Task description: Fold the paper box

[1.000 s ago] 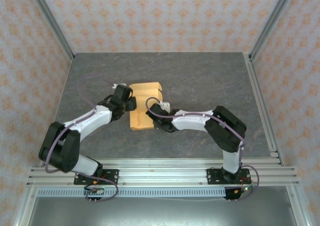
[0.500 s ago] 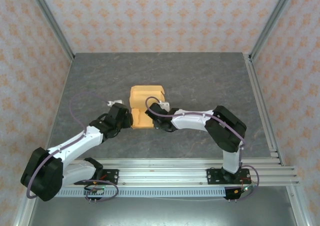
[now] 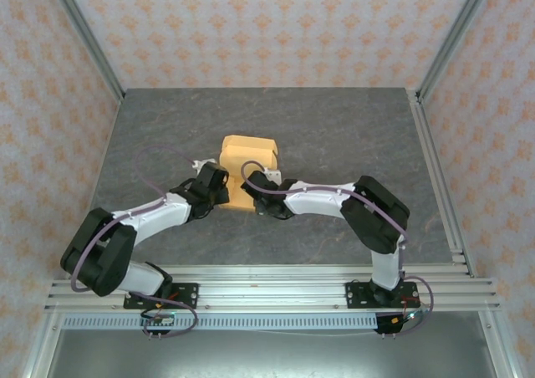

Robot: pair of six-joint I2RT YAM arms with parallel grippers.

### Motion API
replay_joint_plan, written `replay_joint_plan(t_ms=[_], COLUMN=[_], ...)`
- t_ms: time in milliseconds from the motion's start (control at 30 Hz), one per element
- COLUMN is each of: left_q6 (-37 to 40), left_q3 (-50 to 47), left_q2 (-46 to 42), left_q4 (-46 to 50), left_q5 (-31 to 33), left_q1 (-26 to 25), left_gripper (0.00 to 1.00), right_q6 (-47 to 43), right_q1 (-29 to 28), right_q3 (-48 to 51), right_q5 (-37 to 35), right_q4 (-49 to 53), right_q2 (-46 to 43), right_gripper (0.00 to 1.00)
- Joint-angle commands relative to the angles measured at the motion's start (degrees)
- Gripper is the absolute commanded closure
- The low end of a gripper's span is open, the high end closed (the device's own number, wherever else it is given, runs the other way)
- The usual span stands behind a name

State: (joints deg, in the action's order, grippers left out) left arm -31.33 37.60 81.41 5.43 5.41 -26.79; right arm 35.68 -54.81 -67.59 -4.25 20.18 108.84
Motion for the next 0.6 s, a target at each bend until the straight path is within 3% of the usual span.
replay_joint_plan(t_ms=[0, 133, 500, 567], left_q6=[-0.6, 0.4, 2.8, 2.5], left_q3=[0.2, 1.8, 7.5, 7.7], left_q2=[4.0, 8.2, 15.0, 16.0], left_q4=[0.3, 0.6, 5.0, 5.1], left_q5=[1.6, 4.8, 11.3, 11.6], left_q1=[-1.0, -2.4, -3.8, -3.8], left_gripper=[0.75, 0.83, 0.85, 0.81], right_q6=[-1.5, -1.7, -1.7, -1.5], right_q1=[-0.8, -1.1, -1.4, -1.5], right_q3=[-1.7, -1.7, -0.9, -0.5], right_q5=[0.6, 0.9, 1.4, 1.6], right_q4=[1.2, 0.6, -0.5, -0.8], right_q2=[1.1, 1.3, 1.1, 1.0], right_gripper=[0.76, 0.76, 0.76, 0.76])
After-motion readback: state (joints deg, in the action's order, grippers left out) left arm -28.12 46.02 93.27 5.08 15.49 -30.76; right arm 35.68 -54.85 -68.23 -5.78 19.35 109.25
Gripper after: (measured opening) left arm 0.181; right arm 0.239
